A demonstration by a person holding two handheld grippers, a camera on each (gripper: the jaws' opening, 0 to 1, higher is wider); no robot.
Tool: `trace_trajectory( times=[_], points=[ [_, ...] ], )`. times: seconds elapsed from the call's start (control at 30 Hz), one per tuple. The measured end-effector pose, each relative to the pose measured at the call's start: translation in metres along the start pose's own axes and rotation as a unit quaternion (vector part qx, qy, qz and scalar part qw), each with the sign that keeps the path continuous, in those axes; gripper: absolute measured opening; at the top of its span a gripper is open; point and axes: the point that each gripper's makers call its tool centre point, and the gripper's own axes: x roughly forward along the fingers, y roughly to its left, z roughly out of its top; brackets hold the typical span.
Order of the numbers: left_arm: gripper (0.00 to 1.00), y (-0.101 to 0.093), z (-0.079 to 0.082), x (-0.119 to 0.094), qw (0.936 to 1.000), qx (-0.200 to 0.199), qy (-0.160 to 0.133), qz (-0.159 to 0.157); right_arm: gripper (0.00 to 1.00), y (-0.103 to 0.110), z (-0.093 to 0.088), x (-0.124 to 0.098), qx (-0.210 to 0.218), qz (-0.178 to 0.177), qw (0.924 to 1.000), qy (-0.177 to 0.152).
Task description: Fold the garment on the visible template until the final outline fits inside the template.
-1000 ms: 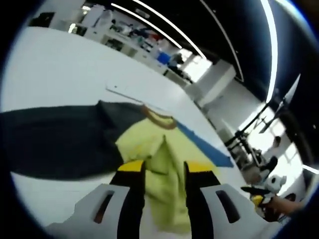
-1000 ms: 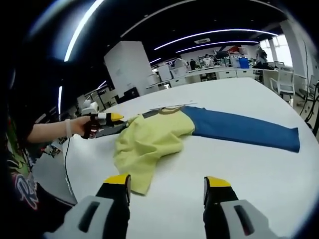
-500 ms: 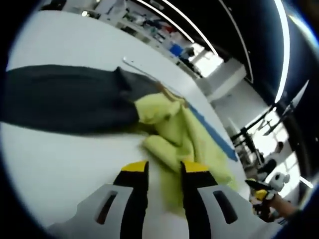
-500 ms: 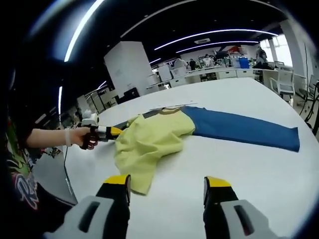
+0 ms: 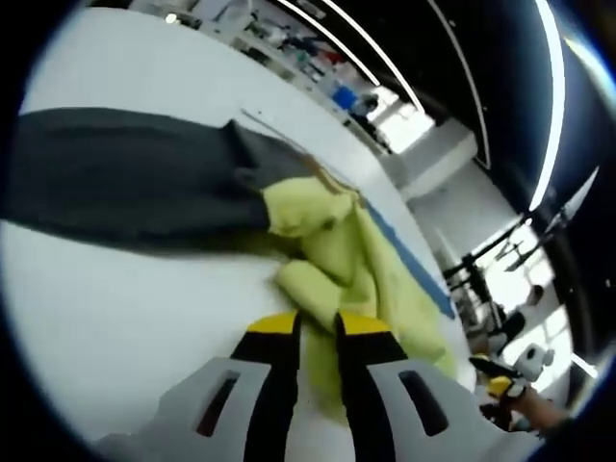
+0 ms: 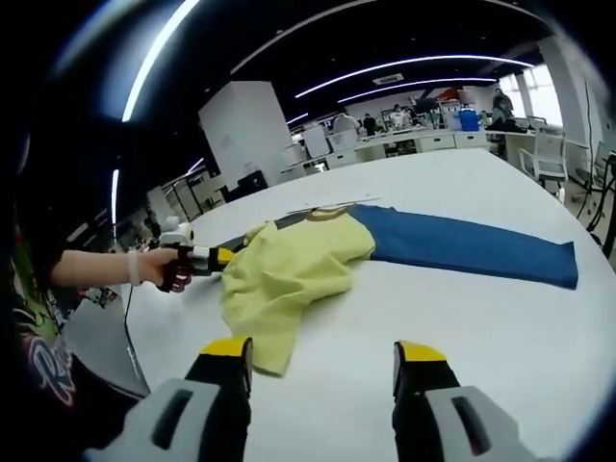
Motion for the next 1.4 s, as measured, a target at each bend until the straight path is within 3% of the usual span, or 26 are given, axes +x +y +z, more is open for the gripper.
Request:
trace_trajectory(
  times=[0.07,0.53,0.73,0.8,0.97,1.13,1.27,1.4],
  points=[
    [0.00,0.000,-0.003,0.000,1.0000,-0.002,0.004,-0.002,0.57,-0.001,0.000,-0.001,-0.002,-0.001,1.0000,0.002],
    [0.00,-0.037,0.015,-0.021,0.9990,0.013,-0.019,-0.037,0.57,0.000,0.002,-0.001,-0.003,0.000,1.0000,-0.003],
    [0.00,-0.057,0.021,-0.023,0.9974,0.054,-0.021,-0.042,0.57,0.000,0.001,-0.003,0.002,-0.001,1.0000,-0.007],
    [0.00,-0.068,0.019,-0.020,0.9952,0.086,-0.011,-0.046,0.57,0.001,-0.001,-0.003,0.002,-0.001,1.0000,-0.005],
    [0.00,-0.101,0.002,-0.001,0.9854,0.155,0.025,-0.067,0.57,0.001,-0.003,-0.004,0.006,-0.001,1.0000,-0.007],
    [0.00,-0.123,-0.032,0.026,0.9649,0.237,0.081,-0.079,0.57,-0.001,-0.005,-0.004,0.011,-0.003,0.9999,-0.008],
    [0.00,-0.124,-0.052,0.044,0.9621,0.237,0.107,-0.083,0.57,-0.004,-0.006,-0.006,0.015,-0.006,0.9998,-0.010],
    [0.00,-0.116,-0.061,0.053,0.9625,0.230,0.123,-0.077,0.57,-0.009,-0.008,-0.008,0.020,-0.010,0.9997,-0.010]
  ],
)
